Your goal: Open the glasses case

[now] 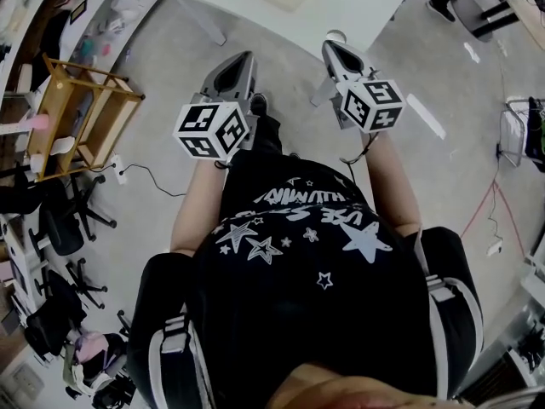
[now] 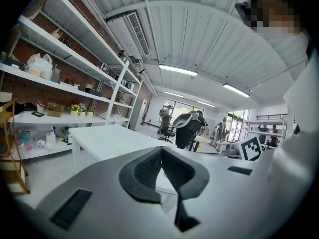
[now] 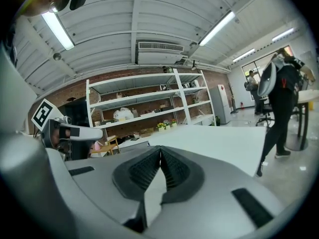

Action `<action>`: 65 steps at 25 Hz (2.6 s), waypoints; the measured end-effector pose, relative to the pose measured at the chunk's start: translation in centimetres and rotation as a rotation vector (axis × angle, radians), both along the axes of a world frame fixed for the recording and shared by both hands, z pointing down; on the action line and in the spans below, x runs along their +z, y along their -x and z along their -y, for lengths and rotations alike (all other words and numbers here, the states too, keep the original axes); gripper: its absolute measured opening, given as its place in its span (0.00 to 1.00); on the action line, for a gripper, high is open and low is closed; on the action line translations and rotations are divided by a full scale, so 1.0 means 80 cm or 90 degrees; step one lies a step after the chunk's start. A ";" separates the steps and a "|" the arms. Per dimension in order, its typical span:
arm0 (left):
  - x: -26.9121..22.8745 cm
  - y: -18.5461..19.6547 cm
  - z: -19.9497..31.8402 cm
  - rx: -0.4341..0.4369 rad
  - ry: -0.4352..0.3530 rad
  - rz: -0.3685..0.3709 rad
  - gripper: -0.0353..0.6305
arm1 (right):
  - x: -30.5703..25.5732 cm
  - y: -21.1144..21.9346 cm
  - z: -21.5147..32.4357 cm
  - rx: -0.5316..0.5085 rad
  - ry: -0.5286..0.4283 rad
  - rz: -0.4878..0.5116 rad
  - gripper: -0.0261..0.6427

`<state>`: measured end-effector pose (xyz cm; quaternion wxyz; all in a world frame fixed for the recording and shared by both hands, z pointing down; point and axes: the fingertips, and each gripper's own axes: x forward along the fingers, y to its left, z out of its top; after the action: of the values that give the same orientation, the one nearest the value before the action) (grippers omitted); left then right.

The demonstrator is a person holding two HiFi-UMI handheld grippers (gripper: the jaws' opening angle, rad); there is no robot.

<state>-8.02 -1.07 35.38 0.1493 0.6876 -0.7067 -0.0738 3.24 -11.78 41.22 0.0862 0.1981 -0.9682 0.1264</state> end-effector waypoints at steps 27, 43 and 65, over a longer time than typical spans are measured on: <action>0.062 0.173 0.234 0.169 0.071 0.021 0.07 | 0.051 0.155 0.183 0.127 0.016 -0.097 0.05; 0.199 0.203 0.316 0.291 0.246 0.052 0.07 | 0.110 0.213 0.239 0.187 0.022 -0.167 0.05; 0.265 0.184 0.362 0.291 0.382 0.036 0.07 | 0.149 0.189 0.251 0.121 0.028 -0.265 0.05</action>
<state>-22.75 -30.01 56.61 0.3373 0.7550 -0.5289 0.1909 -11.88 -31.82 53.12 0.2758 0.3080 -0.9036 0.1117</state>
